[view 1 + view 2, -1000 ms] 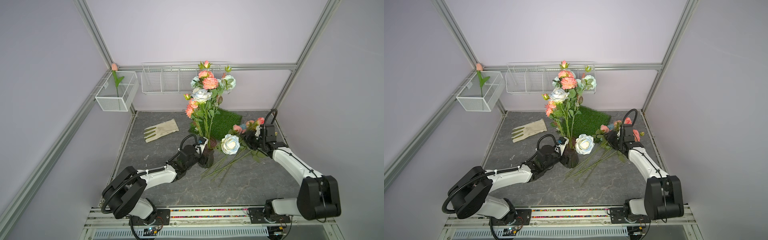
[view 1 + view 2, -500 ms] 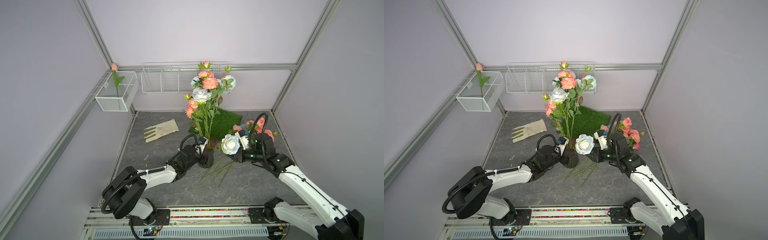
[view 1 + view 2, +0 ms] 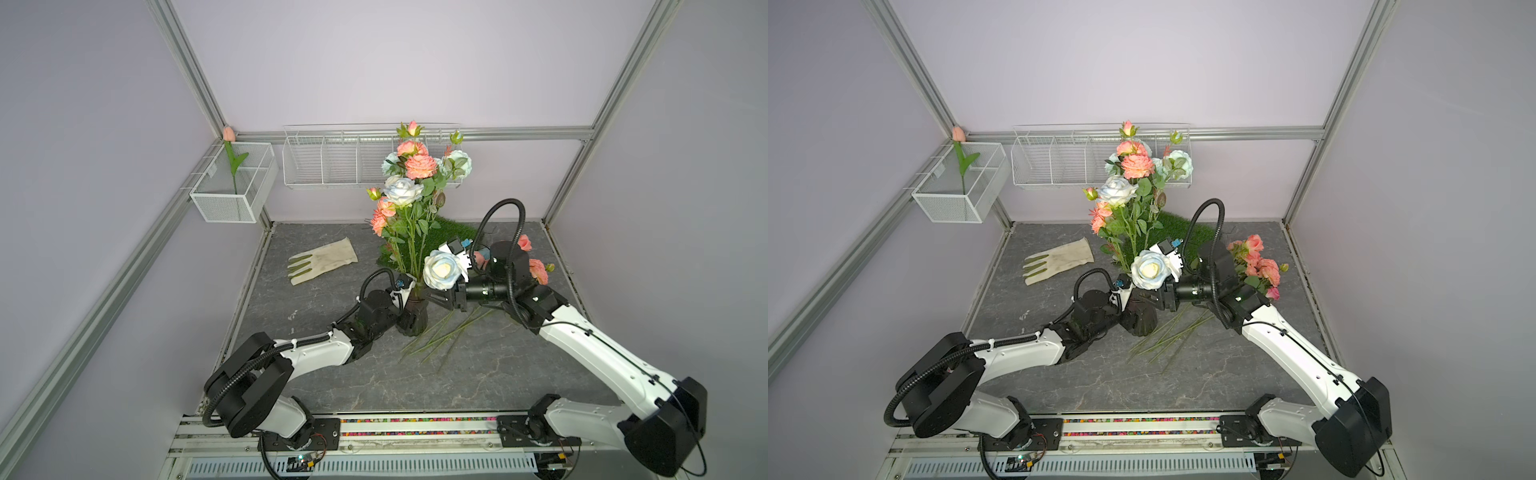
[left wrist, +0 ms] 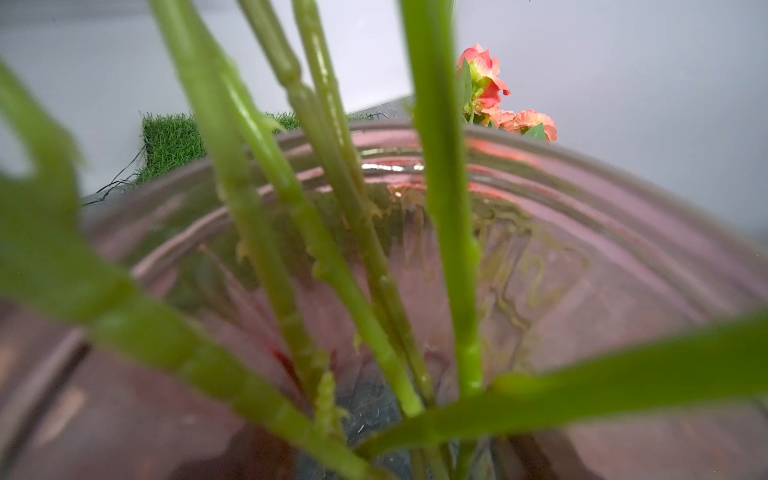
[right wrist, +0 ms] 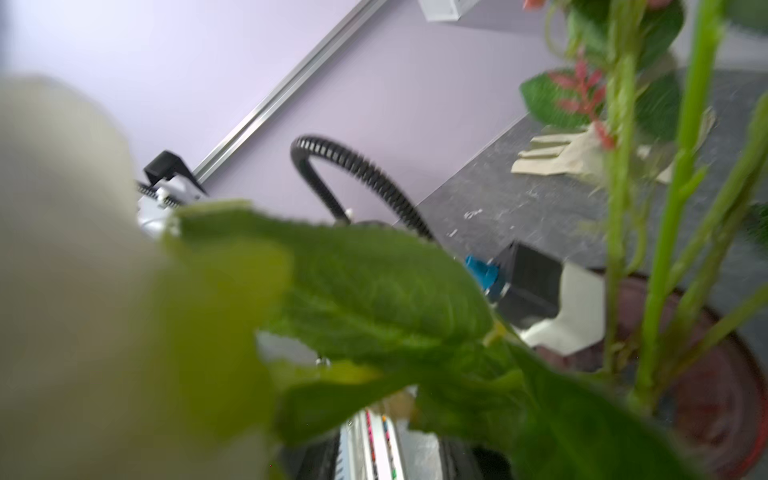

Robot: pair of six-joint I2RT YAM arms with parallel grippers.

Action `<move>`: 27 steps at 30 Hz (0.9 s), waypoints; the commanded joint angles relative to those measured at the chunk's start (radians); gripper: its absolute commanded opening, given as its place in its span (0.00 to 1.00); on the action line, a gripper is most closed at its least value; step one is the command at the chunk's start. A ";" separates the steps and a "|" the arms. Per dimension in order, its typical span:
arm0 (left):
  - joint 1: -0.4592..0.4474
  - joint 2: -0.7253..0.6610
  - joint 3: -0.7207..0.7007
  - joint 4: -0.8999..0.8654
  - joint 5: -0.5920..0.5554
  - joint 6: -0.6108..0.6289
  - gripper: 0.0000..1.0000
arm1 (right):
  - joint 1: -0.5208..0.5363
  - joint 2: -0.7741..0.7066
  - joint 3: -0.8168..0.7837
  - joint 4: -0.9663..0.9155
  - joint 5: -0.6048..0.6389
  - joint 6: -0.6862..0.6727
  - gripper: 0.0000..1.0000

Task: Pick out pink flowers from the vase
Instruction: Adjust the flower in the vase.

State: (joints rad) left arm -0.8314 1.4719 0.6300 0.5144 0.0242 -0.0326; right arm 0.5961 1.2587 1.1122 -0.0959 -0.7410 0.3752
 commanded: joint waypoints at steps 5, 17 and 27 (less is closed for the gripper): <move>0.005 0.050 -0.032 -0.200 -0.023 0.025 0.00 | -0.019 0.162 0.153 0.030 0.368 0.059 0.43; 0.005 0.056 -0.030 -0.200 -0.022 0.023 0.00 | 0.036 0.174 0.178 0.042 0.337 0.042 0.42; 0.005 0.047 -0.032 -0.202 -0.027 0.026 0.00 | -0.025 0.020 0.080 -0.060 0.654 0.035 0.49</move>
State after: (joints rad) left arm -0.8314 1.4731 0.6304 0.5140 0.0238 -0.0296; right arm 0.6033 1.2930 1.2160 -0.1272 -0.1658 0.4114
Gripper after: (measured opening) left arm 0.695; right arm 0.497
